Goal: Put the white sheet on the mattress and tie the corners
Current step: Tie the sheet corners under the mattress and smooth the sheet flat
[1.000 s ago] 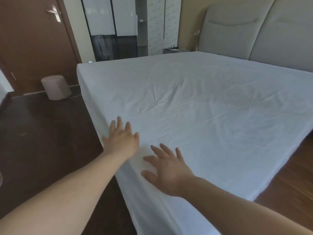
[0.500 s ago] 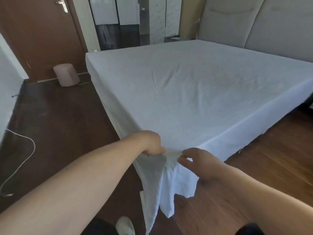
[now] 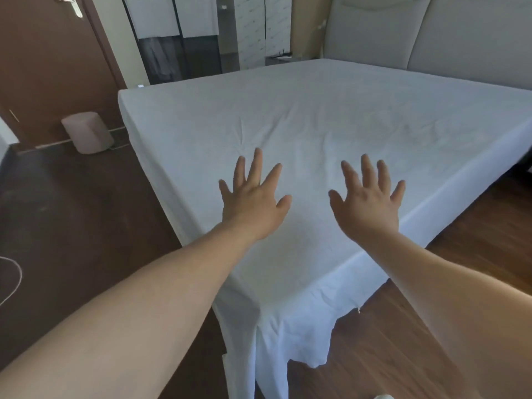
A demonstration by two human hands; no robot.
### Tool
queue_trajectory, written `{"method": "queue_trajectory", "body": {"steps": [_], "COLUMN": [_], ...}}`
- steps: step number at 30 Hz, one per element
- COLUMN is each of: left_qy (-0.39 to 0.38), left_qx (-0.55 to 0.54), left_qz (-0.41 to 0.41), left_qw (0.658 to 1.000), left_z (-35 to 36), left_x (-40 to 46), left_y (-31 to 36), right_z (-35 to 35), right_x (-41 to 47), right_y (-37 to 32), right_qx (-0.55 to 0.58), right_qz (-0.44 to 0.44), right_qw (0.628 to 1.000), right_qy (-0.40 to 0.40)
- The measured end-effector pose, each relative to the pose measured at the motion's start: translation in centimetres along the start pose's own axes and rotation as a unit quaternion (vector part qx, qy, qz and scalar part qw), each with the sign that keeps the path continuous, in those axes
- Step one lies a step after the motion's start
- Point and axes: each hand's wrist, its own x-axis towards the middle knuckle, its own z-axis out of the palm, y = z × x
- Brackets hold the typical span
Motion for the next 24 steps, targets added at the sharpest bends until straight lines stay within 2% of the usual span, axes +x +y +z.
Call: {"method": "queue_trajectory", "body": {"steps": [1, 4, 5, 7, 11, 13, 15, 17, 18, 20, 22, 24], "left_qy": [-0.039, -0.195, -0.213, -0.234, -0.307, -0.31, -0.244, -0.137, -0.113, -0.166, -0.246, -0.26], "left_qx": [0.021, 0.067, 0.065, 0.062, 0.01, -0.012, -0.056, -0.145, -0.179, -0.195, -0.189, -0.165], "left_qz": [-0.003, -0.015, -0.021, -0.026, -0.056, -0.075, -0.102, -0.154, -0.163, -0.14, -0.11, -0.094], "left_qw": [0.999, 0.978, 0.975, 0.97, 0.95, 0.948, 0.963, 0.968, 0.964, 0.956, 0.944, 0.947], "left_z": [2.0, 7.2, 7.9, 7.5, 5.3, 4.4, 3.6, 2.9, 2.8, 3.2, 3.6, 3.8], "left_x": [-0.4, -3.6, -4.2, -4.2, -6.7, -8.9, -11.1, -13.1, -14.0, -16.1, -18.5, -21.1], "left_y": [-0.8, -3.3, -4.1, -4.8, -5.2, -4.8, -3.8, -2.5, -1.9, -1.2, -0.8, -1.0], "right_z": [1.1, 5.3, 5.9, 5.8, 4.5, 4.0, 3.0, 2.3, 2.0, 2.1, 2.7, 2.6], "right_x": [0.3, -2.3, -3.2, -3.8, -5.7, -7.4, -9.6, -12.3, -13.6, -16.3, -18.3, -19.6], "right_y": [0.4, 1.9, 2.5, 3.5, 4.5, 4.0, 2.8, 1.3, 0.7, -0.3, -0.3, -0.3], "right_qx": [-0.005, -0.014, 0.002, 0.02, -0.007, 0.03, 0.043, 0.05, 0.064, 0.085, 0.085, 0.086], "right_qz": [0.003, 0.021, 0.029, 0.046, 0.116, 0.149, 0.105, -0.01, -0.067, -0.134, -0.145, -0.128], "right_qw": [1.0, 0.975, 0.97, 0.971, 0.95, 0.938, 0.963, 0.988, 0.988, 0.961, 0.927, 0.92], "right_qy": [-0.025, -0.221, -0.242, -0.233, -0.29, -0.312, -0.246, -0.143, -0.127, -0.225, -0.336, -0.361]}}
